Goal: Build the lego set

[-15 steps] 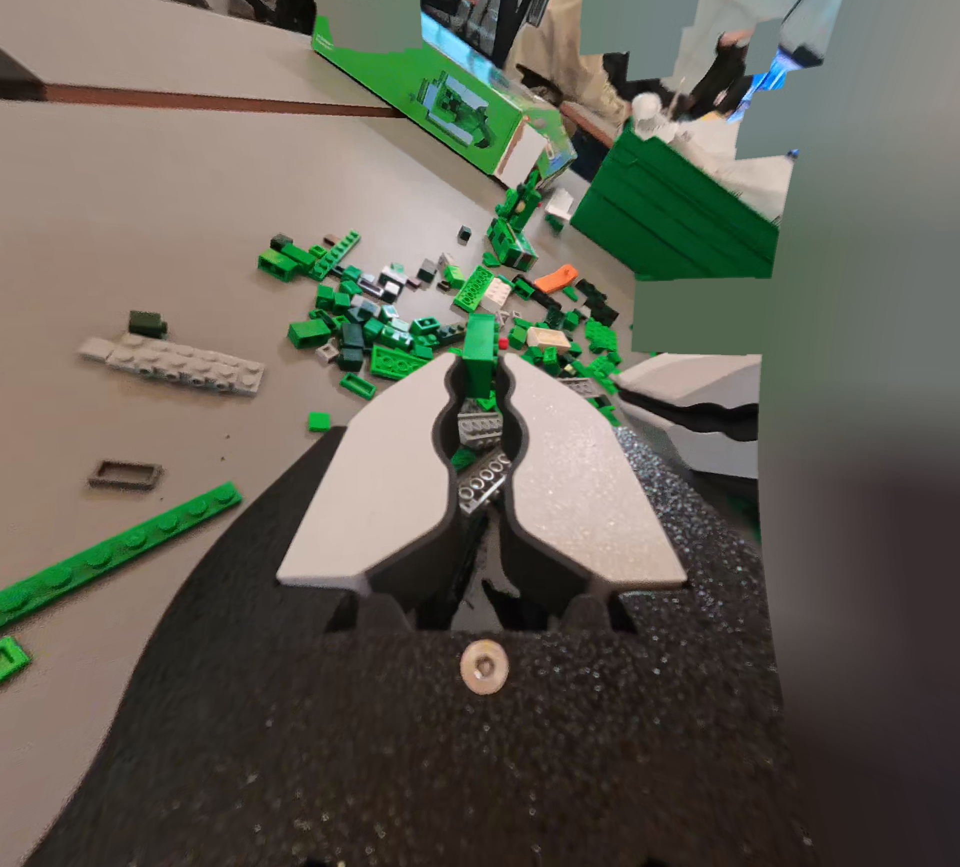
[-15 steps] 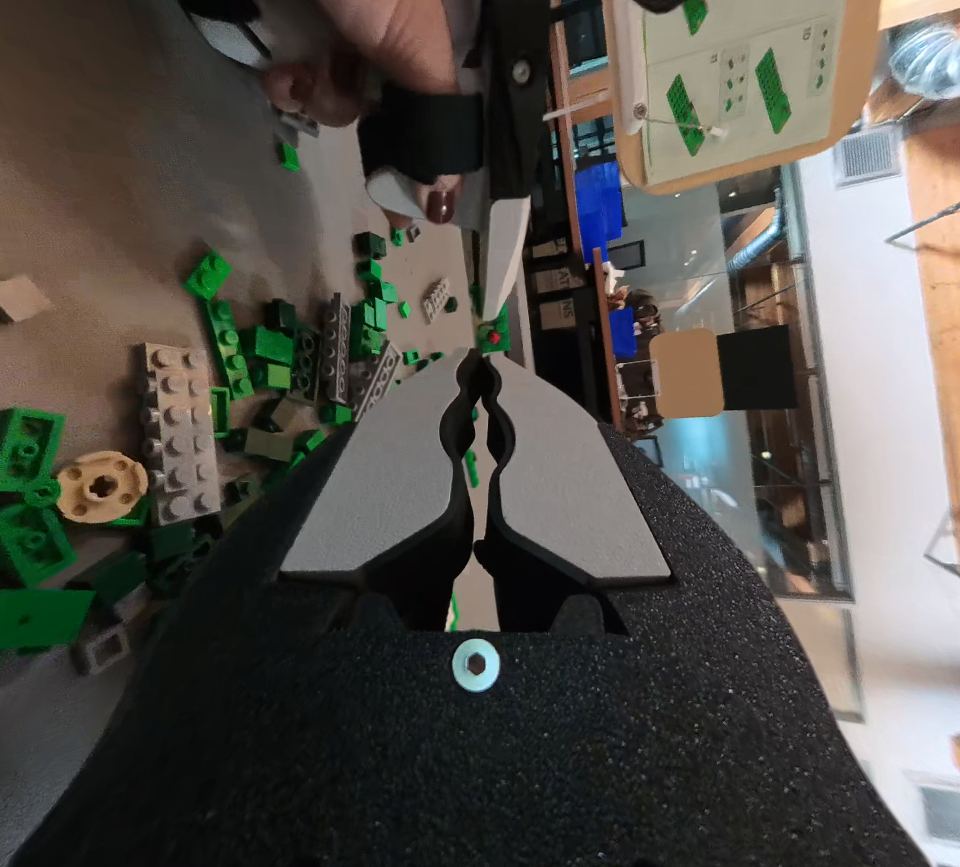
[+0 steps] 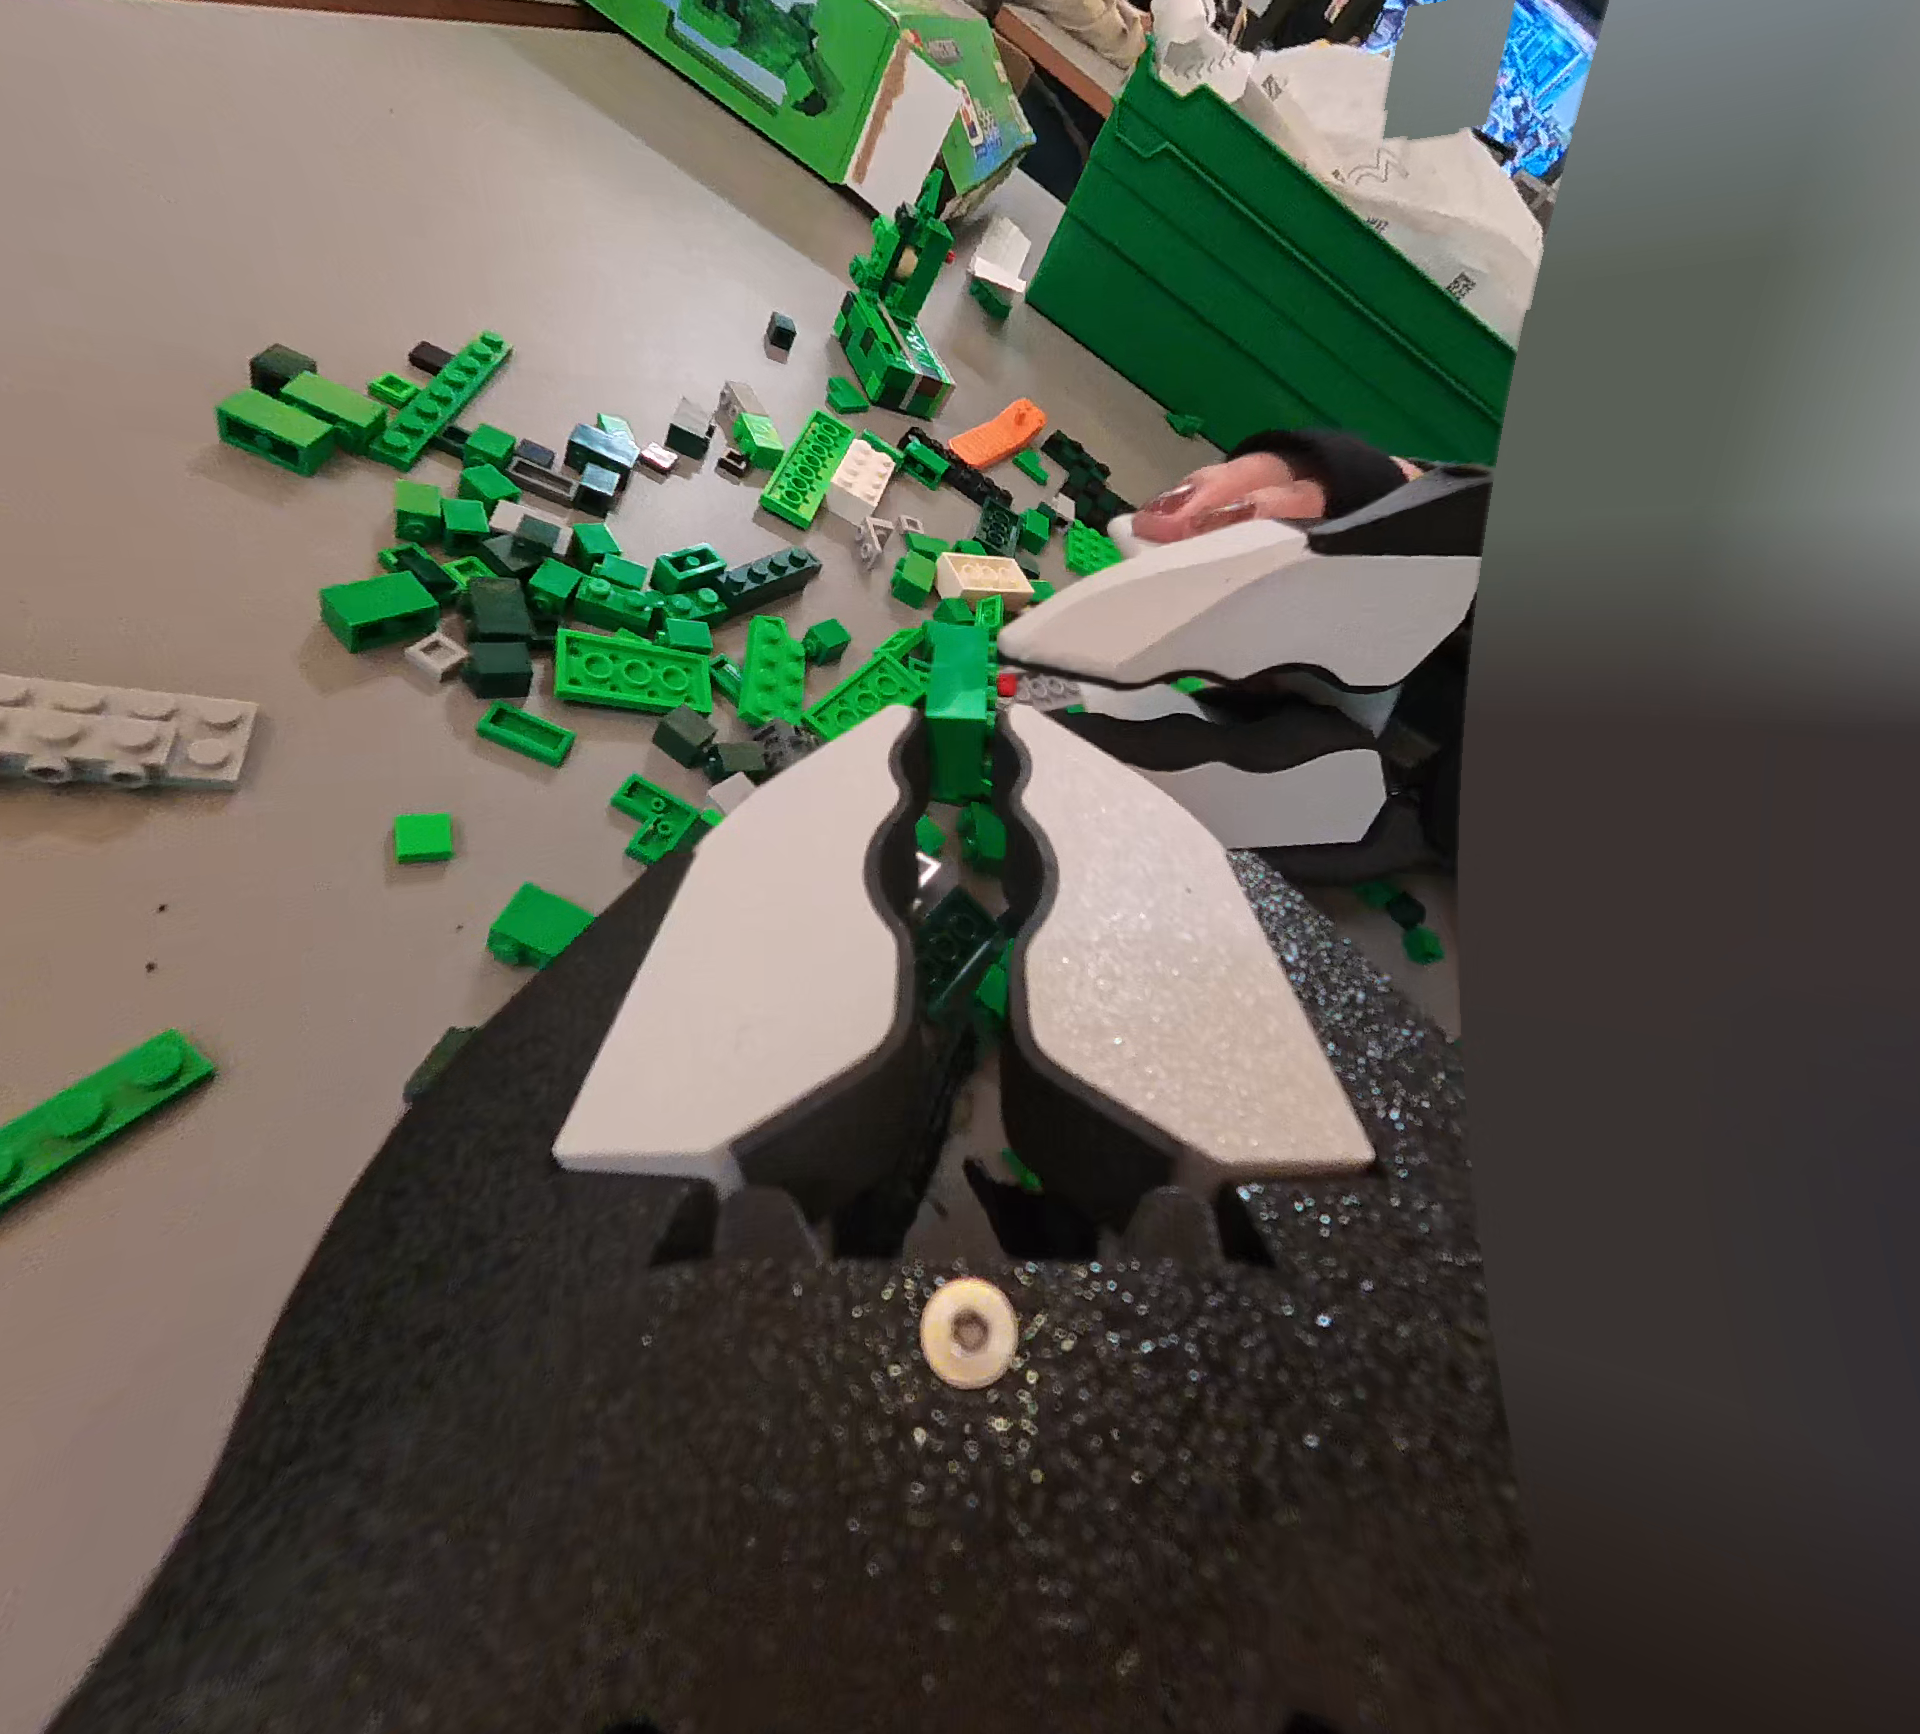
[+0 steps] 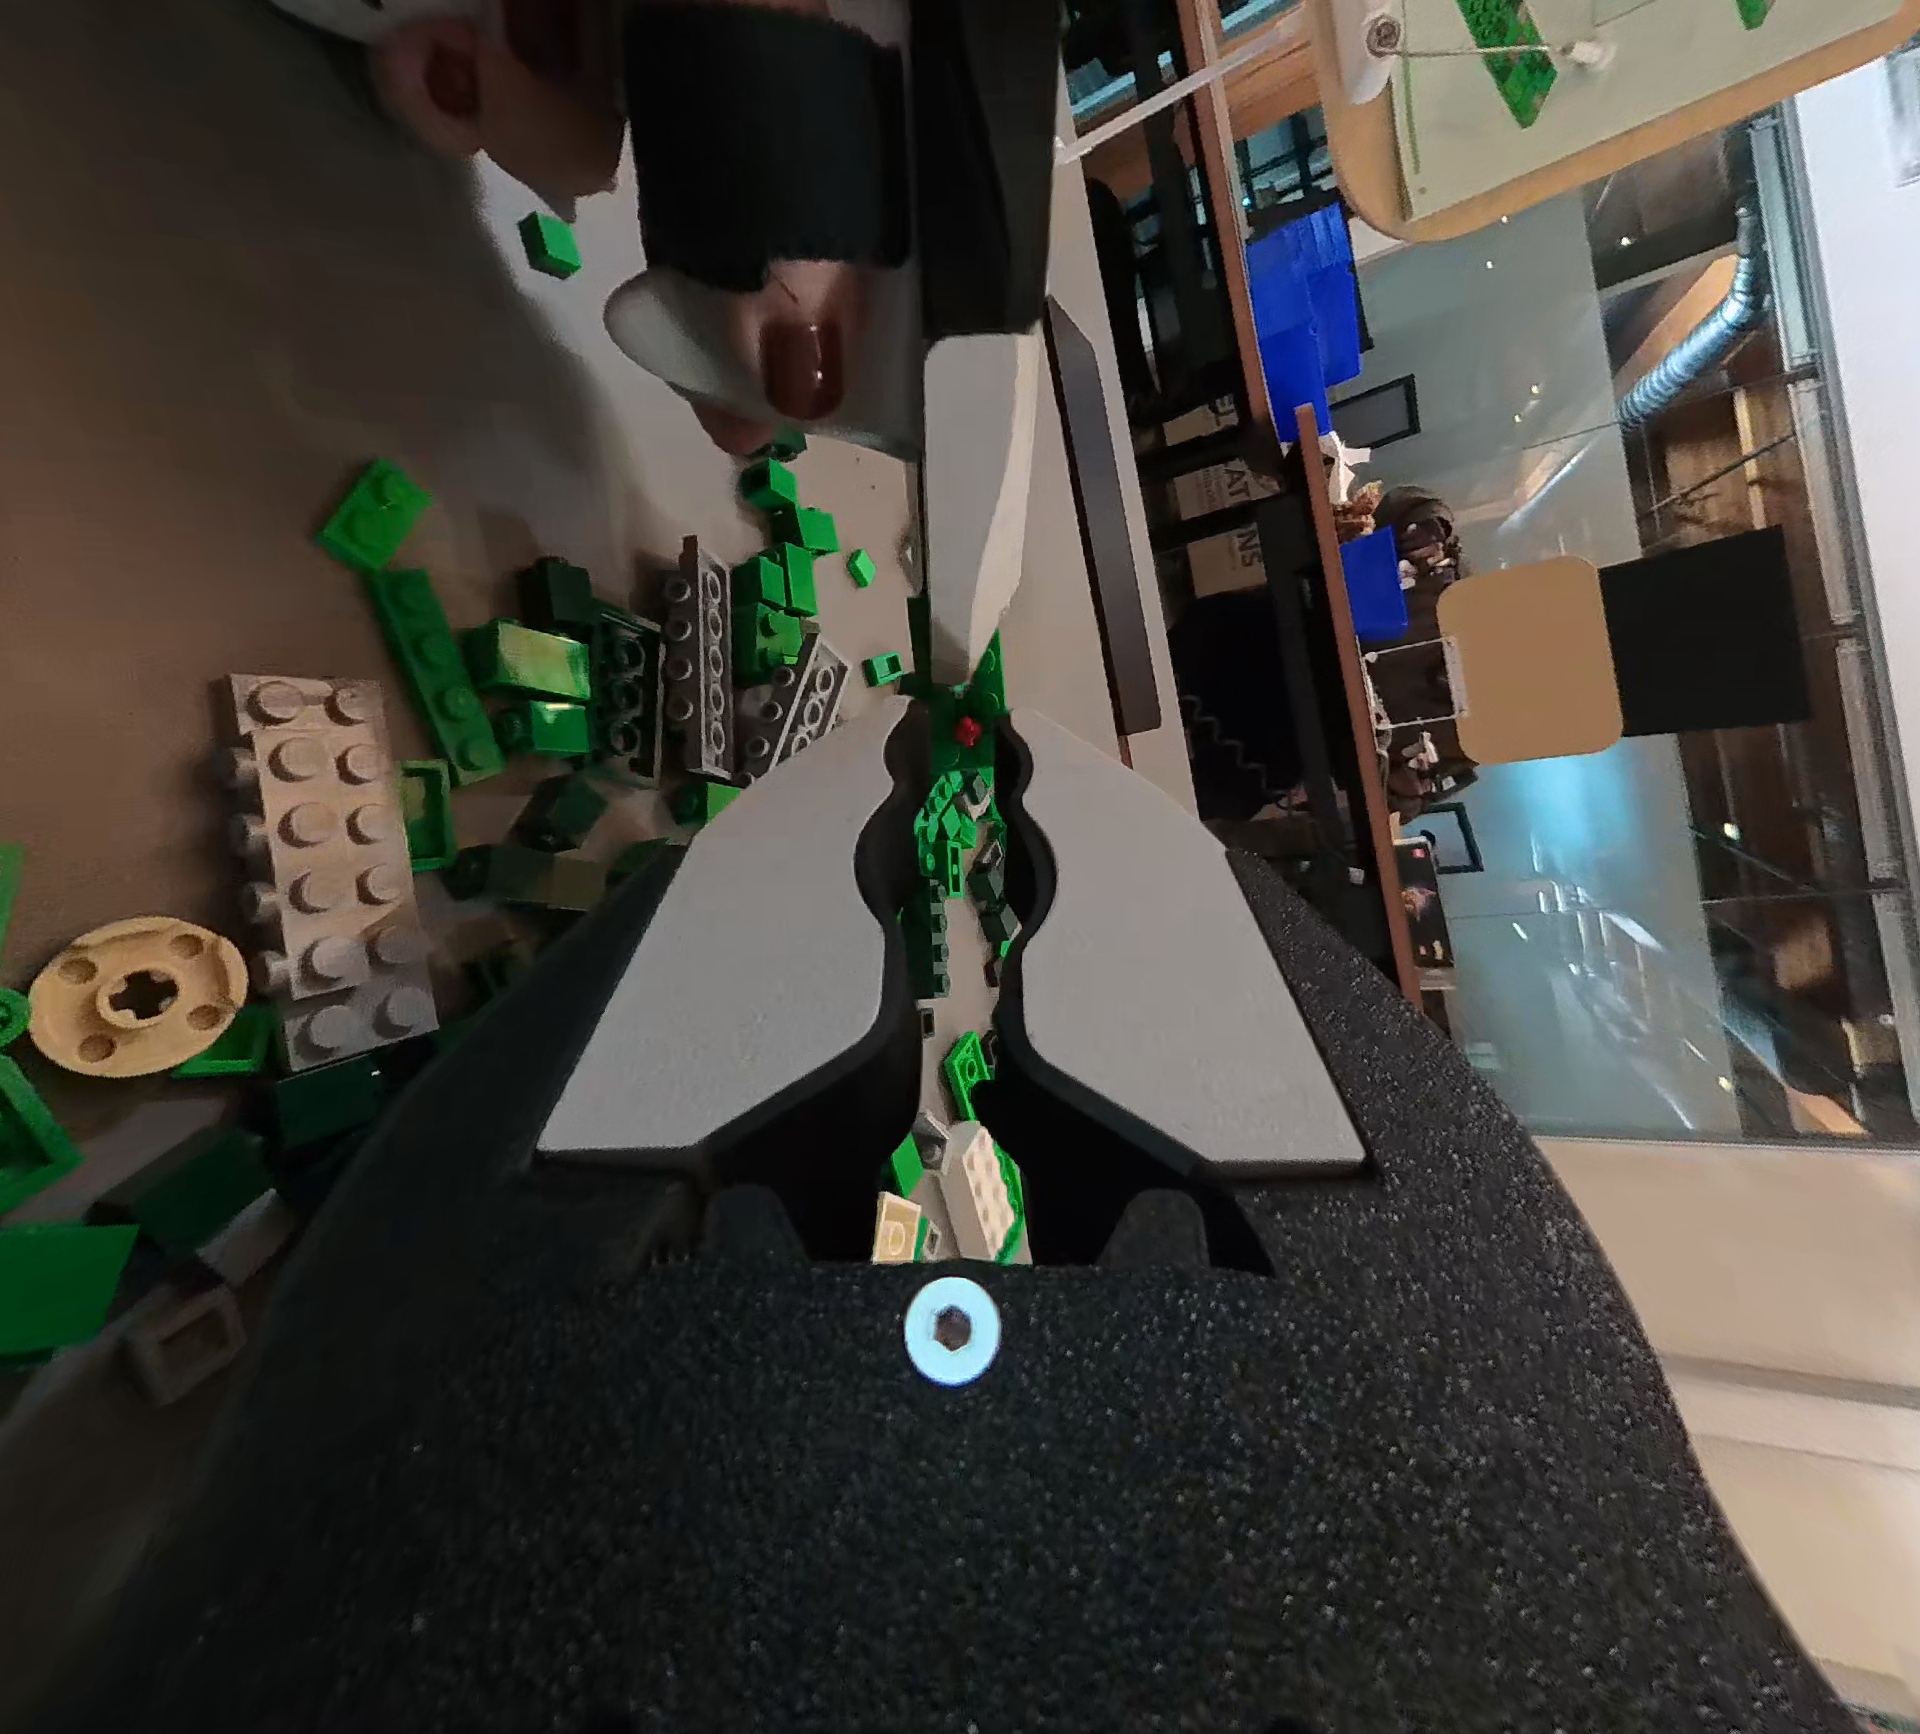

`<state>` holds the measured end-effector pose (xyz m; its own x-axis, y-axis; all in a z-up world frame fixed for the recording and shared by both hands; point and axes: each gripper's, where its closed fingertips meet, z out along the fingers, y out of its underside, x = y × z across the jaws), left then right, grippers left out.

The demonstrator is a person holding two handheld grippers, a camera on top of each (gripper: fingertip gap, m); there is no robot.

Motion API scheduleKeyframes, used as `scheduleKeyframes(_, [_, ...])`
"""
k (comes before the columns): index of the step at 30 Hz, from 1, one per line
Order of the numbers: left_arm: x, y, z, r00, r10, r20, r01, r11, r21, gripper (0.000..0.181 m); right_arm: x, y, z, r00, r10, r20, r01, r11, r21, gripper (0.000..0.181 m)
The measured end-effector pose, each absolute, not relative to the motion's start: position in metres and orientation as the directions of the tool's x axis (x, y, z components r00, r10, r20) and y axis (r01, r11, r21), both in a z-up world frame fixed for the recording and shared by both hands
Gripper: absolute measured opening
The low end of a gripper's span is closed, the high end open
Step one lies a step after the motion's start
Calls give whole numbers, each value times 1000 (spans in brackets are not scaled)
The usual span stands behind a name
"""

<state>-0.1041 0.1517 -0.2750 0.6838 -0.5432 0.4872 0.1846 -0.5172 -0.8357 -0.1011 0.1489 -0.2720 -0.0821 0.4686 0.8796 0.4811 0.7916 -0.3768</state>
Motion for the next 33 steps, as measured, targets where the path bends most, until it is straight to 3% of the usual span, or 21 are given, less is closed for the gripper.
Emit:
scheduleKeyframes(3, [-103, 151, -276, 672, -546, 501, 186, -530, -828, 11, -100, 148, -271, -100, 427, 899, 483, 810, -331, 4])
scheduleKeyframes(16, [-107, 151, -274, 729, -543, 418, 143, -477, -867, 11, -103, 150, -272, -97, 373, 923, 490, 825, -282, 1])
scheduleKeyframes(19, [-132, 161, -276, 809, -455, 372, 149, -454, -879, 11, -104, 138, -264, -82, 364, 928, 434, 851, -295, 1])
scheduleKeyframes(22, [-140, 159, -272, 752, -462, 470, 246, -465, -851, 11, -105, 142, -270, -90, 442, 892, 468, 810, -354, 0])
scheduleKeyframes(25, [-125, 155, -276, 747, -507, 430, 165, -485, -859, 12, -106, 157, -272, -52, 494, 868, 499, 766, -406, 0])
scheduleKeyframes(33, [-112, 151, -278, 695, -538, 477, 161, -530, -833, 11, -110, 154, -277, -69, 530, 845, 486, 758, -436, 15])
